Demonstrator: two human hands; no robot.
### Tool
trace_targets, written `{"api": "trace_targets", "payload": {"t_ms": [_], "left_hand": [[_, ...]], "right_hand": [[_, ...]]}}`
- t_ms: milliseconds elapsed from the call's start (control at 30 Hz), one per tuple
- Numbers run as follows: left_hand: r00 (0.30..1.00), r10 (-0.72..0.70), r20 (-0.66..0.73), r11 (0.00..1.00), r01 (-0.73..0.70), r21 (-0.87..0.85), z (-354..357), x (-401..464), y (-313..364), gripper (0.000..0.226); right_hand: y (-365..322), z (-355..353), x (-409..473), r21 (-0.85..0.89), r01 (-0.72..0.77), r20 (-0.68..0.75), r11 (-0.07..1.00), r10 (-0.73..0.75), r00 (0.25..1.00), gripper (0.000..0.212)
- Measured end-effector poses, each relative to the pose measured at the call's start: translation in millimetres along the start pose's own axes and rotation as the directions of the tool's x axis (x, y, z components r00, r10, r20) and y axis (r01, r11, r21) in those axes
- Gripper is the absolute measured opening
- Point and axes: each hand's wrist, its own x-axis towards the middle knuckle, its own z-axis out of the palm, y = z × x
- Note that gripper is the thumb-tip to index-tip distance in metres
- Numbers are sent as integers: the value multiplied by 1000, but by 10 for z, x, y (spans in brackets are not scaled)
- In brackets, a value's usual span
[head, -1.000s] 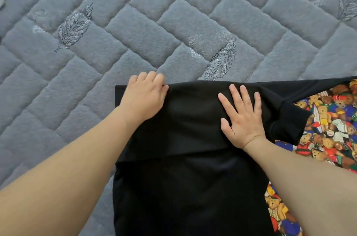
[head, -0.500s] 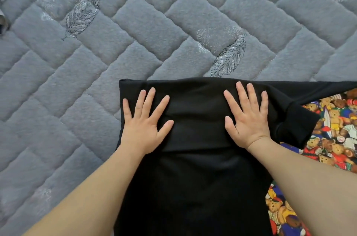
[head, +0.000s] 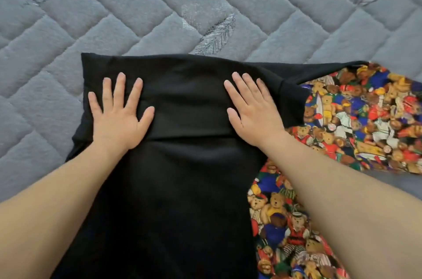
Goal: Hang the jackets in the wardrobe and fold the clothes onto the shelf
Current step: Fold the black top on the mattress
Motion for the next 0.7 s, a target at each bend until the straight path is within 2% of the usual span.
{"api": "trace_targets", "payload": {"t_ms": [67, 100, 133, 200, 233, 267, 333, 367, 400, 433, 500, 567, 633, 700], "left_hand": [[982, -191, -10, 979, 190, -72, -90, -40, 478, 80], [986, -161, -31, 982, 157, -108, -129, -104, 846, 79], [998, -48, -44, 988, 41, -146, -138, -203, 1254, 76], [978, 210, -1, 957, -206, -204, -69, -423, 2088, 70], [972, 231, 34, 951, -218, -217, -24, -509, 2442, 69], [985, 162, 59, 961, -144, -237, -1, -567, 2733, 69], [993, -83, 86, 949, 105, -299, -19, -622, 3144, 72], [983, -155, 98, 936, 178, -305, -40, -642, 3310, 74], [982, -163, 97, 938, 184, -292, -60, -677, 3479, 77], [990, -109, 86, 955, 128, -267, -72, -733, 3647, 80], [990, 126, 58, 967, -109, -231, -87, -934, 4094, 80], [911, 404, 82, 899, -380, -217, -51, -1180, 4654, 78], [779, 600, 180, 800, -579, -159, 58, -1395, 5261, 81], [696, 635, 334, 753, -654, -71, 176, -1528, 5772, 95]], "right_hand": [[325, -85, -283, -63, 8, 59, 998, -4, 998, 62], [498, -127, -426, -77, -26, 88, 997, 33, 996, 63], [672, -159, -562, -79, -80, 116, 994, 88, 989, 63], [1061, -225, -841, -55, -221, 179, 974, 227, 957, 64], [1295, -258, -1012, -38, -299, 215, 953, 300, 929, 64], [1549, -286, -1212, -33, -365, 248, 931, 361, 899, 64], [2077, -338, -1670, -46, -477, 307, 878, 467, 829, 64], [2339, -368, -1900, -42, -559, 328, 828, 540, 775, 63], [2598, -404, -2130, -25, -659, 342, 751, 626, 701, 62], [2839, -440, -2347, 5, -764, 351, 645, 714, 606, 63], [3294, -491, -2769, 99, -920, 363, 380, 847, 389, 65], [3695, -547, -3128, 190, -969, 381, 158, 898, 221, 71], [4036, -600, -3353, 286, -957, 344, 42, 928, 143, 76], [4291, -656, -3398, 424, -906, 245, -11, 964, 103, 83]]}}
